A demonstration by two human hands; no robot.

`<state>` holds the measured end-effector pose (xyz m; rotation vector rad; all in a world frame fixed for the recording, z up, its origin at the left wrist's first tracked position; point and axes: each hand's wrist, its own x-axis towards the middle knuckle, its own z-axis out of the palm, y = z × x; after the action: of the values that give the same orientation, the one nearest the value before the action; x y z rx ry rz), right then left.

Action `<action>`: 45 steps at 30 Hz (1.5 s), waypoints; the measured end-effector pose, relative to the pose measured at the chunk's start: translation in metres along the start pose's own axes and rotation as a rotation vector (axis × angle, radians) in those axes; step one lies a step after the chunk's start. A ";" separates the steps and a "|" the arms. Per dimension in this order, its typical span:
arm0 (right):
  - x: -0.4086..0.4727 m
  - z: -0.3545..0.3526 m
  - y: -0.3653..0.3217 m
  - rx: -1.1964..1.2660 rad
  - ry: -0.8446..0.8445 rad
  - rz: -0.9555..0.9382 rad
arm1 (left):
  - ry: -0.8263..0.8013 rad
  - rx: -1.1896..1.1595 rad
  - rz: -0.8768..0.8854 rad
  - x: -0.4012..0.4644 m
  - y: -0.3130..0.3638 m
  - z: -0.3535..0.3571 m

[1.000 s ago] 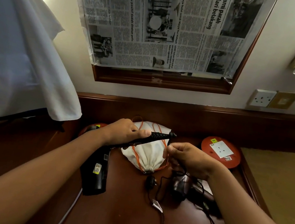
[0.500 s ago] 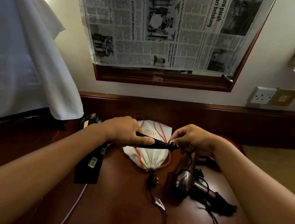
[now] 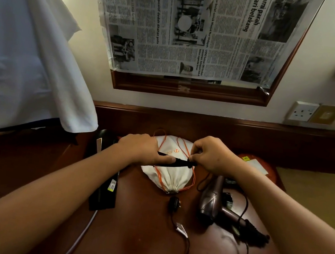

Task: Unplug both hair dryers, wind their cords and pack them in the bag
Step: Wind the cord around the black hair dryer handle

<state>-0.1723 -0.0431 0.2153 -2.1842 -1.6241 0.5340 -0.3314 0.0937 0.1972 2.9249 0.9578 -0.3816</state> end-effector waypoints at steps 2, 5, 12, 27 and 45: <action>-0.004 0.006 -0.002 -0.001 0.070 0.024 | 0.025 -0.039 -0.045 0.002 -0.001 0.004; -0.011 0.016 -0.003 0.151 0.144 0.090 | 0.055 -0.120 -0.126 0.005 -0.007 0.005; -0.026 0.063 -0.007 0.683 0.229 0.156 | 0.111 -0.228 -0.233 0.005 -0.020 0.000; -0.016 0.074 0.046 1.369 -0.094 0.220 | 0.084 -0.605 -0.029 -0.003 -0.015 -0.014; 0.018 -0.010 0.048 0.713 -0.057 0.060 | -0.013 -0.348 0.190 0.004 -0.004 -0.027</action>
<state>-0.1230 -0.0393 0.1984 -1.6868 -1.1413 1.0153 -0.3243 0.1024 0.2227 2.6594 0.6577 -0.1996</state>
